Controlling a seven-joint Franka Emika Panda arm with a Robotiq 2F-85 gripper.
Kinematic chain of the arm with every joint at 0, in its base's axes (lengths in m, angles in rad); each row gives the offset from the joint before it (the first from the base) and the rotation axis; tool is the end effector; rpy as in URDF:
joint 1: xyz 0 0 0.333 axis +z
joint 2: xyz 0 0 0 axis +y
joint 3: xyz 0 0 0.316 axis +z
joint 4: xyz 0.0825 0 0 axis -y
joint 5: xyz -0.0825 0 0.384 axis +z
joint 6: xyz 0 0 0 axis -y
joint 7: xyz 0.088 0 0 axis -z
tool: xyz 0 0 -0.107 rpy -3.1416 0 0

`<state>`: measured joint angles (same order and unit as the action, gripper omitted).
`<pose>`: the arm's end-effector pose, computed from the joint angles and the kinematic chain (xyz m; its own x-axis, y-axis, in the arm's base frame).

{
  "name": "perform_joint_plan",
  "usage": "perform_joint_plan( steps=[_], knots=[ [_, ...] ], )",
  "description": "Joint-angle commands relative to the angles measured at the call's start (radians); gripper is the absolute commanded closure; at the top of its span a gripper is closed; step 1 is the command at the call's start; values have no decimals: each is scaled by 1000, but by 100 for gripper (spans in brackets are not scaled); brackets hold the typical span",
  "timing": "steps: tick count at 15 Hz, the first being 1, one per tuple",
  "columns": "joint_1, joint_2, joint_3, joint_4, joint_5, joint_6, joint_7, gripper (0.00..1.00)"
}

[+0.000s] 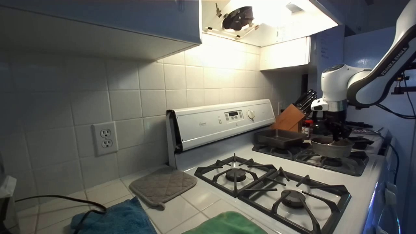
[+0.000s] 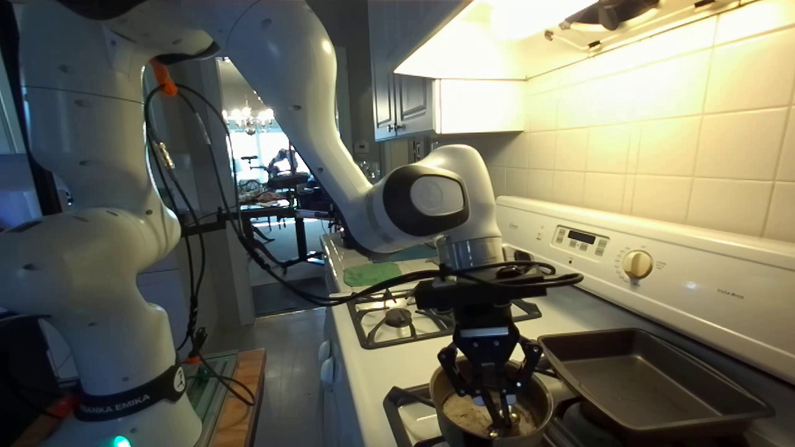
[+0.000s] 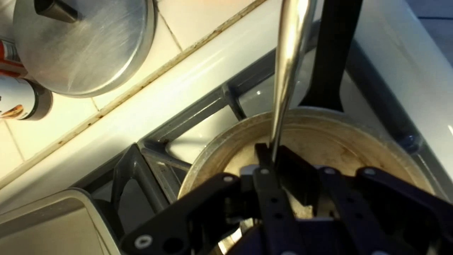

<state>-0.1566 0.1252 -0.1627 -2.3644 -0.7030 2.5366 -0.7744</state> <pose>0.4871 -0.1537 0.2773 0.5157 0.7849 -0.3433 0.8563 -0.4596 0.2356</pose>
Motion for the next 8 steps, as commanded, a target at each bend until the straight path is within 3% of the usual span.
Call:
perform_joint_plan(
  steps=[1,8],
  knots=[
    [-11,-90,3,-70,-20,-12,-101,97],
    [5,-97,12,-94,-25,-17,-146,97]
  ],
)
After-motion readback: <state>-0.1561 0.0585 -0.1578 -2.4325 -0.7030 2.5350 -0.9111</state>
